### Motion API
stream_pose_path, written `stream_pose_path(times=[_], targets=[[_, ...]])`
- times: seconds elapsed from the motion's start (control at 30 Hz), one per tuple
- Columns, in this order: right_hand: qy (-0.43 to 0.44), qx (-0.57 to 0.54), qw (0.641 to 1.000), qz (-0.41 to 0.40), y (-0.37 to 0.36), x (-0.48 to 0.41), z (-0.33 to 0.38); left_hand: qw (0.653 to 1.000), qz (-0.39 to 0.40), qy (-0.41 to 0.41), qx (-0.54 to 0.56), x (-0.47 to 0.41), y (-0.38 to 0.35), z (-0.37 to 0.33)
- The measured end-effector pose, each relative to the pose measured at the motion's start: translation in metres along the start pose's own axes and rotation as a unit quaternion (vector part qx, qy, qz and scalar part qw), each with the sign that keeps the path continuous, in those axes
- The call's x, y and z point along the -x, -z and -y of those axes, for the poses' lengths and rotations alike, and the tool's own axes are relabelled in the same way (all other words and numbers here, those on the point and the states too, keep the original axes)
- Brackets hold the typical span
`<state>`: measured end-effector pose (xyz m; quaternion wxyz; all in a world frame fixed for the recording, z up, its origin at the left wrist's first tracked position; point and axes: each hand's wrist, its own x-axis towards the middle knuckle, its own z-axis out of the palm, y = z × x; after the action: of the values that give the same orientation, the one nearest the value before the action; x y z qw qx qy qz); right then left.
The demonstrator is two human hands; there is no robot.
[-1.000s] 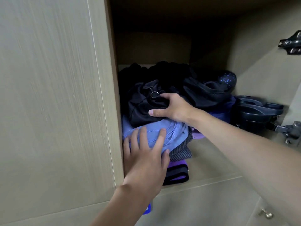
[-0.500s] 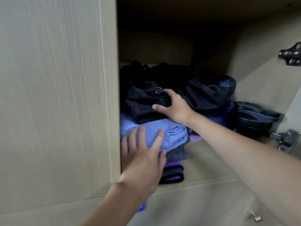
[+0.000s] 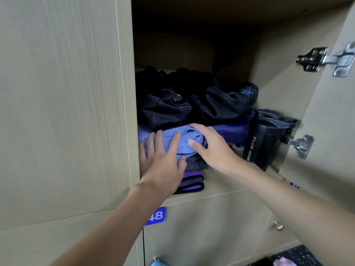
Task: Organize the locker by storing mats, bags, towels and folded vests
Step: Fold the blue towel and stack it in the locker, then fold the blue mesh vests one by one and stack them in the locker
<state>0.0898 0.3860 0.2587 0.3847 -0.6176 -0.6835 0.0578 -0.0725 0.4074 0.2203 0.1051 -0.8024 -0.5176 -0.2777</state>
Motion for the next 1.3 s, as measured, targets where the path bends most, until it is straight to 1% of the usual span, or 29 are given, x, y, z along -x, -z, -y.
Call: stream_pose_path(times=[0.13, 0.2, 0.3, 0.37, 0.43, 0.53, 0.67, 0.87, 0.97, 1.03, 1.1, 1.13, 1.17, 1.23, 1.3], targets=[[0.009, -0.053, 0.995, -0.08, -0.007, -0.01, 0.007, 0.999, -0.049, -0.013, -0.016, 0.002, 0.0, 0.0], [-0.004, -0.041, 0.994, -0.097, -0.013, -0.012, 0.004, 0.998, -0.054, -0.018, -0.031, 0.003, 0.003, 0.0], [-0.032, -0.07, 0.995, -0.057, -0.015, -0.008, -0.004, 0.999, -0.022, -0.031, -0.017, 0.001, 0.002, 0.002], [-0.044, -0.061, 0.996, -0.046, -0.012, -0.006, -0.007, 0.999, -0.015, -0.029, -0.012, 0.001, 0.003, 0.002], [-0.043, -0.047, 0.997, -0.052, -0.007, -0.004, -0.006, 1.0, -0.004, -0.019, -0.002, 0.0, 0.004, 0.001], [-0.049, -0.053, 0.995, -0.064, -0.005, 0.001, -0.004, 1.0, 0.013, -0.015, 0.011, 0.001, 0.008, -0.001], [-0.059, -0.053, 0.996, -0.035, 0.005, 0.011, 0.004, 0.999, 0.012, -0.038, 0.017, 0.006, 0.015, -0.001], [-0.083, -0.04, 0.995, -0.023, 0.019, 0.025, 0.019, 0.997, -0.009, -0.057, 0.058, 0.01, 0.031, -0.002], [-0.1, -0.029, 0.994, -0.032, 0.022, 0.048, 0.03, 0.993, -0.032, -0.091, 0.074, 0.019, 0.038, -0.004], [-0.117, -0.027, 0.992, -0.041, 0.019, 0.074, 0.033, 0.985, -0.054, -0.134, 0.096, 0.034, 0.039, -0.006], [-0.137, -0.024, 0.989, -0.049, 0.014, 0.106, 0.03, 0.975, -0.055, -0.175, 0.127, 0.053, 0.037, -0.009], [-0.149, -0.029, 0.987, -0.049, 0.011, 0.124, 0.028, 0.971, -0.038, -0.188, 0.143, 0.063, 0.036, -0.011], [-0.166, -0.037, 0.985, -0.044, 0.007, 0.143, 0.025, 0.967, -0.004, -0.197, 0.159, 0.074, 0.034, -0.015], [-0.204, -0.041, 0.978, -0.034, -0.002, 0.184, 0.017, 0.955, 0.095, -0.213, 0.185, 0.1, 0.024, -0.025], [-0.24, -0.034, 0.97, -0.025, -0.012, 0.226, 0.006, 0.93, 0.195, -0.236, 0.203, 0.128, 0.011, -0.036]])
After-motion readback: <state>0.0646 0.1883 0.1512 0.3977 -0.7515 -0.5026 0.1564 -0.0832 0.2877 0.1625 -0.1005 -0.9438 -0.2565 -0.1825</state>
